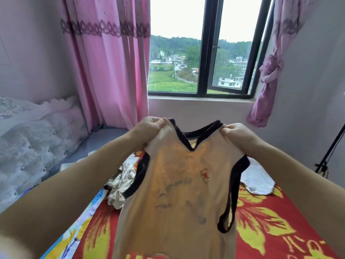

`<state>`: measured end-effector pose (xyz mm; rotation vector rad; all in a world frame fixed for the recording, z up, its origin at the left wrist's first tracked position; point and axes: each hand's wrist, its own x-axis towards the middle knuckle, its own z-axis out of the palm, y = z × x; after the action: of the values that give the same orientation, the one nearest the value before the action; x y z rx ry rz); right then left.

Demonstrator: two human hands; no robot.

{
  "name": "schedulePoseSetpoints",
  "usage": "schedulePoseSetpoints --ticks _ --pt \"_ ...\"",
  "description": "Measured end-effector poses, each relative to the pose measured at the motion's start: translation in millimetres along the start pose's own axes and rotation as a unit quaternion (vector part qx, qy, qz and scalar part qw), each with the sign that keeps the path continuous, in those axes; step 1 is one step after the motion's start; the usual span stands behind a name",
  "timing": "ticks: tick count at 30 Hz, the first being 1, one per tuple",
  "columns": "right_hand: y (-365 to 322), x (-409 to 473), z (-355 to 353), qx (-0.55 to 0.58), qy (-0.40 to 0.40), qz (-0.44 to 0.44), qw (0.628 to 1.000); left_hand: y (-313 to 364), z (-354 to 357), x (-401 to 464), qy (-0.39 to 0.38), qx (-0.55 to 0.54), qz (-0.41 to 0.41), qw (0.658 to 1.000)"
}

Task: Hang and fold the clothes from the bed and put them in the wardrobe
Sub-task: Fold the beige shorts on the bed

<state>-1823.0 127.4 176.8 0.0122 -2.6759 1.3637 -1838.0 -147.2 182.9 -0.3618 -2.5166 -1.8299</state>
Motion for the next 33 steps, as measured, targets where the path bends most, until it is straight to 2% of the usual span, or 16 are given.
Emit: schedulePoseSetpoints --ticks 3,6,8,12,13,15,17,18,19,22,24,26,29,33 --pt "-27 -4 29 0.057 -0.036 -0.009 0.998 12 44 -4 -0.045 -0.004 0.01 0.999" --pt "-45 -9 53 0.106 -0.073 -0.032 0.991 23 72 -6 -0.071 -0.076 -0.024 0.994" --pt "-48 -10 55 0.103 -0.104 -0.049 0.988 30 71 -6 -0.09 -0.141 -0.047 0.985" --pt "-40 -11 35 0.056 -0.219 -0.118 0.967 35 59 -7 -0.16 -0.22 -0.062 0.96" --pt "-36 -11 29 0.056 -0.234 -0.127 0.962 34 59 -7 -0.15 -0.2 -0.036 0.968" --pt "-32 -10 18 0.058 -0.241 -0.136 0.959 29 58 -7 -0.07 -0.069 0.101 0.99" --pt "-33 -9 7 0.037 -0.253 -0.148 0.955 25 56 -8 0.014 0.118 0.24 0.964" --pt "-35 -10 2 0.028 -0.265 -0.158 0.951 22 55 -6 0.011 0.175 0.26 0.95" --pt "-37 -11 -3 0.029 -0.277 -0.167 0.946 21 53 -4 -0.023 0.195 0.249 0.948" --pt "-46 -15 -19 0.046 -0.299 -0.17 0.938 19 42 0 -0.143 0.132 0.16 0.968" --pt "-47 -16 -31 0.022 -0.303 -0.16 0.939 17 38 1 -0.147 0.106 0.157 0.971" --pt "-43 -17 -43 -0.075 -0.297 -0.144 0.941 18 40 -2 -0.134 0.115 0.198 0.964" --pt "-33 -19 -52 -0.23 -0.292 -0.098 0.923 18 49 -3 -0.145 0.169 0.23 0.947" --pt "-11 -18 -48 -0.321 -0.202 -0.06 0.924 16 61 5 -0.219 0.247 0.193 0.924"
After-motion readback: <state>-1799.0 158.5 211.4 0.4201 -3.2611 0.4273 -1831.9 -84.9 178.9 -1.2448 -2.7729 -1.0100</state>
